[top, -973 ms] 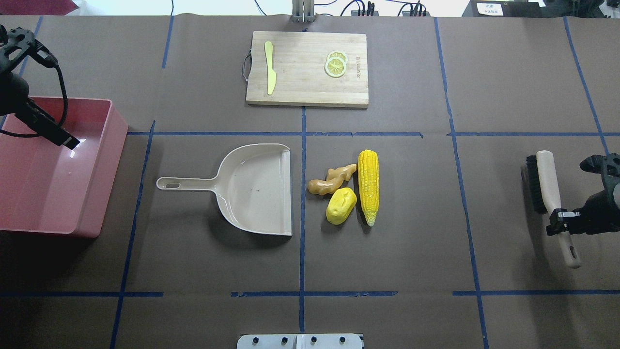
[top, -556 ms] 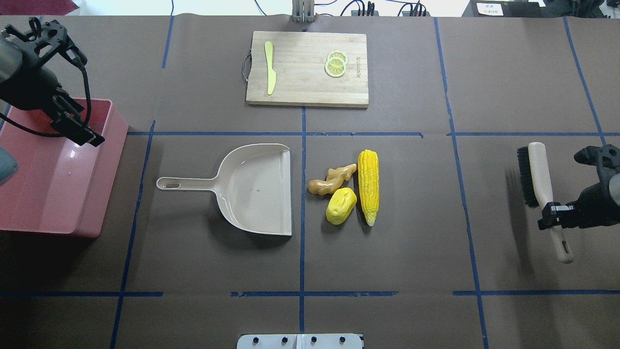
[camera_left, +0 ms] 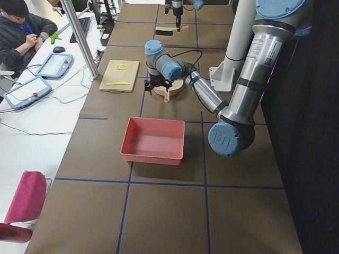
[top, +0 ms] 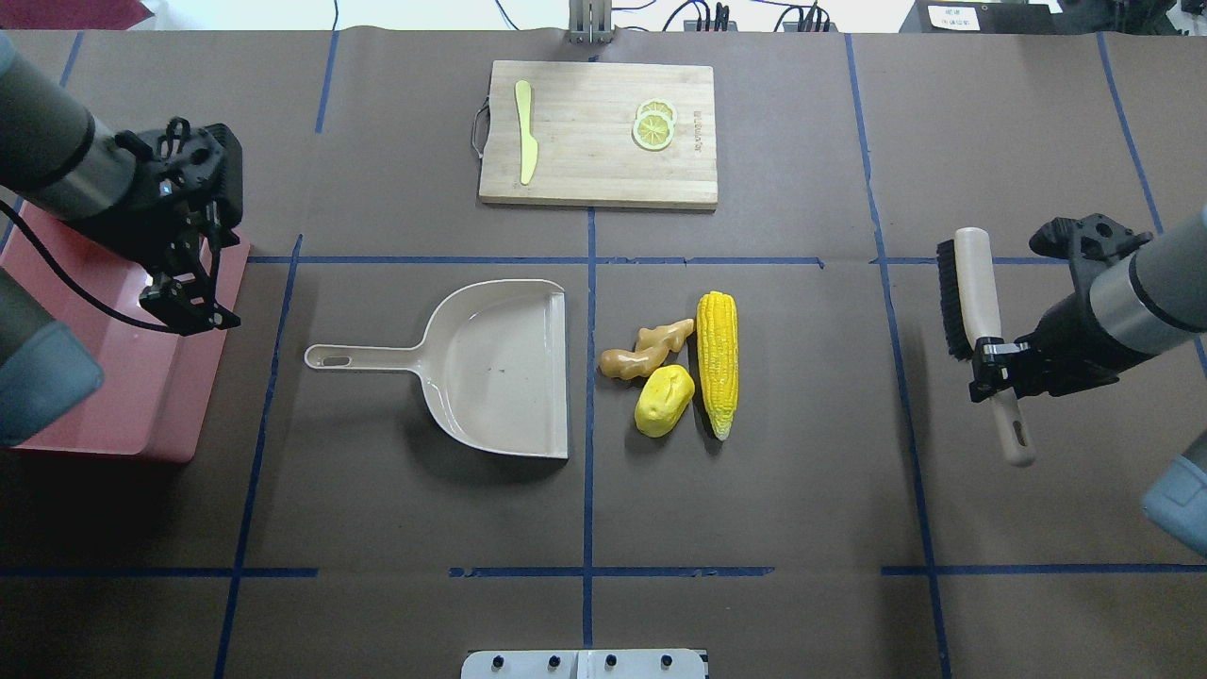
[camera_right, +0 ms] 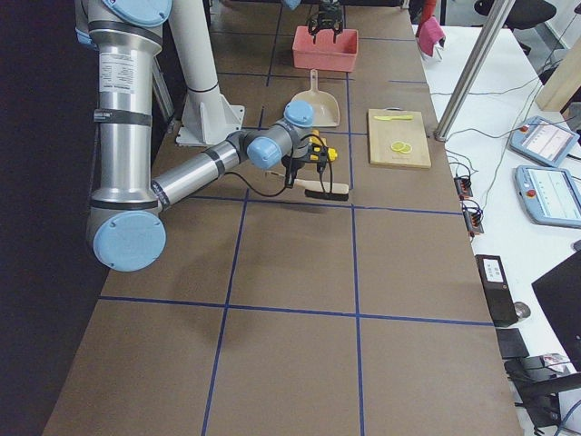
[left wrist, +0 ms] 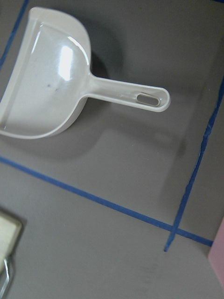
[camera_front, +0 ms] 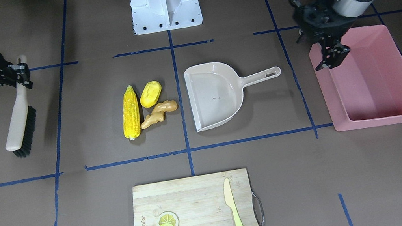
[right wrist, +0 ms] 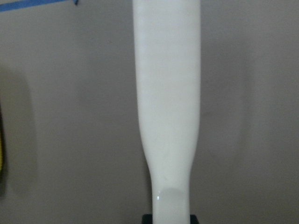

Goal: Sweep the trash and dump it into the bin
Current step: 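Grasp the dustpan handle with the left gripper while the right grasps the brush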

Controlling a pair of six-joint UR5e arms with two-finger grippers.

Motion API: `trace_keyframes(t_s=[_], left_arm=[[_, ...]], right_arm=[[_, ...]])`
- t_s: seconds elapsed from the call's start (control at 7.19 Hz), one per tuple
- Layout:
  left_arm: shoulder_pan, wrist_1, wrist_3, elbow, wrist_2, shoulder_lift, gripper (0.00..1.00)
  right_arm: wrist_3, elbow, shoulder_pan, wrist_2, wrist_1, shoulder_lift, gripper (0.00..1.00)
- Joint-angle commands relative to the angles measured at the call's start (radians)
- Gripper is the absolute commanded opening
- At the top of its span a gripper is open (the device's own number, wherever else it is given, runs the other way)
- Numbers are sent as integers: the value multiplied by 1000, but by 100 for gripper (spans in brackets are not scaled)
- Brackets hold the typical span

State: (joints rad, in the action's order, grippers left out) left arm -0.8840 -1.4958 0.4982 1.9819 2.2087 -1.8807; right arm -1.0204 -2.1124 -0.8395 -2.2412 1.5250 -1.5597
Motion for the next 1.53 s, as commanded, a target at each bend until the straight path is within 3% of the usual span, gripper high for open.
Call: trace_keyframes(t_s=[0.0,0.42,1.11,1.39], left_arm=[[106,-3,17,-64,-113,-70,100],[134,-8,16,-169,-110,-153,100],[223,-6,16,-209,-112,-161,100],[224,-67,14,-260,-113,-161,100]], right_arm=[[-1,-14,36,8,206,166,0],[-3,-8,53,11,210,176,0],[-6,-11,60,8,210,179,0],[-16,-15,62,5,208,179,0]])
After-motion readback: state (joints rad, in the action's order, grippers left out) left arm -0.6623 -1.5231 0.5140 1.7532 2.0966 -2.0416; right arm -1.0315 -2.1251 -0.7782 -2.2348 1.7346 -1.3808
